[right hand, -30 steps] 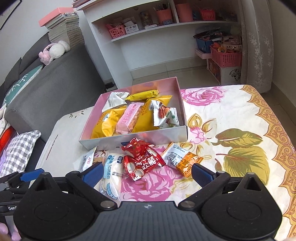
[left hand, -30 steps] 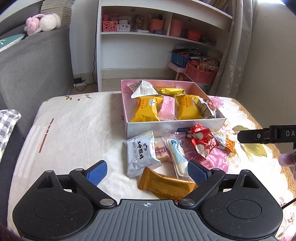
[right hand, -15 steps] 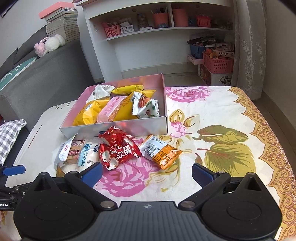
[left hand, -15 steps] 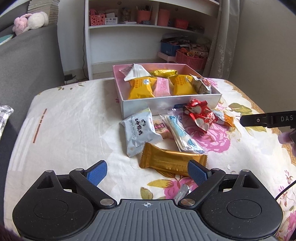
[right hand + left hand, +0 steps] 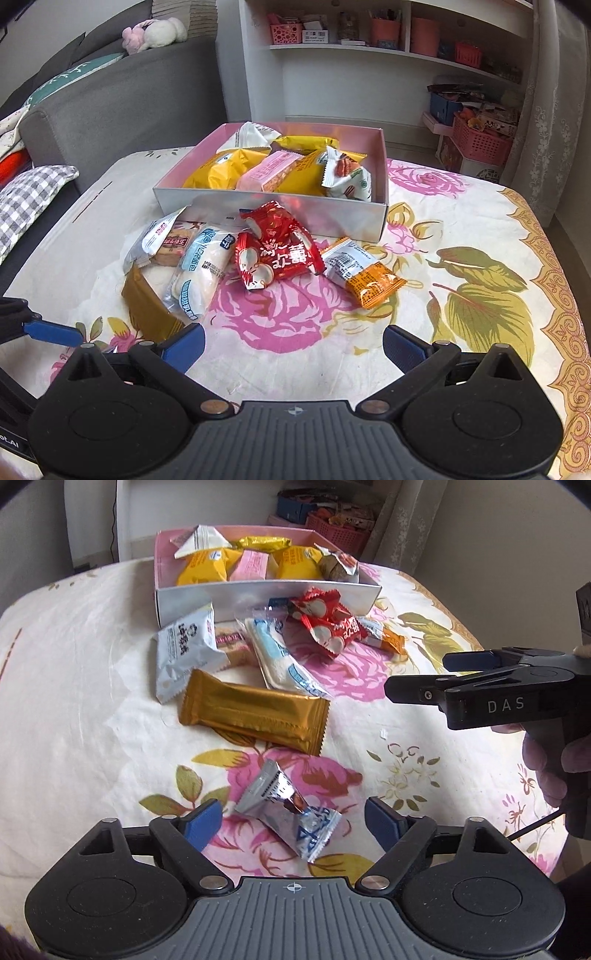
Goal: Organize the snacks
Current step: 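Grasp the small blue-white candy packet with the left gripper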
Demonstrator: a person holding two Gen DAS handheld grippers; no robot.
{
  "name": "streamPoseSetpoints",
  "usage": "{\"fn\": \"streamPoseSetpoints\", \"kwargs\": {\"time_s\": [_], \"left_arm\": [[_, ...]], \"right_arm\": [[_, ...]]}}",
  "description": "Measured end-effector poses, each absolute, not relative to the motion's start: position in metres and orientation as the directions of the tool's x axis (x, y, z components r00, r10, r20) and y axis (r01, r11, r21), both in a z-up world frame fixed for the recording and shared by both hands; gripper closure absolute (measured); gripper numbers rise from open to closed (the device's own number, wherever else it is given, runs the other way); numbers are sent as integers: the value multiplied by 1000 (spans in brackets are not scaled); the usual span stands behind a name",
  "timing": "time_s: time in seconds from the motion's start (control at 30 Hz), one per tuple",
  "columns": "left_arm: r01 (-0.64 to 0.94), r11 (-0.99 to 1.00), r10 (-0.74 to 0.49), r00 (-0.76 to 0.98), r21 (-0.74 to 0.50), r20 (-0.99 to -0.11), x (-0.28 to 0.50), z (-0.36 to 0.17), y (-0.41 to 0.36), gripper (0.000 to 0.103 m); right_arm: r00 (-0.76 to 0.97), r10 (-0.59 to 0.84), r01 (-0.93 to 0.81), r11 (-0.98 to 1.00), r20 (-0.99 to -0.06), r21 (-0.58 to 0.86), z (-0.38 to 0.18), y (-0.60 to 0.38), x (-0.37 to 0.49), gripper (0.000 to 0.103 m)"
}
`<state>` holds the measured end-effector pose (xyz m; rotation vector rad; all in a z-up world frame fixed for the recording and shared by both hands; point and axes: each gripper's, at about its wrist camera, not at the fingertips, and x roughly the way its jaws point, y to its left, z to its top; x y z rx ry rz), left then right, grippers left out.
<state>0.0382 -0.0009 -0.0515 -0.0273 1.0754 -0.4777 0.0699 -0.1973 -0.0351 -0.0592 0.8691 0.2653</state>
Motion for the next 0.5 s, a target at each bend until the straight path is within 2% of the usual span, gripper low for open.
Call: {"fn": "streamPoseSetpoints", "kwargs": {"time_s": [0.13, 0.2, 0.3, 0.37, 0.5], "left_arm": [[356, 906, -365, 385, -229, -848, 36, -53, -5, 43], [352, 912, -348, 395, -210, -850, 35, -52, -5, 59], [351, 918, -327, 403, -186, -855, 36, -52, -3, 71], [353, 918, -322, 404, -179, -856, 37, -52, 1, 77], [352, 922, -307, 413, -161, -857, 37, -52, 13, 78]], "right_arm": [[604, 216, -266, 962, -767, 61, -38, -190, 70, 7], [598, 223, -277, 959, -769, 62, -39, -185, 69, 7], [590, 237, -303, 951, -772, 61, -42, -177, 69, 7], [581, 241, -319, 946, -777, 55, -45, -170, 70, 7], [561, 254, -348, 936, -788, 54, -51, -157, 71, 7]]}}
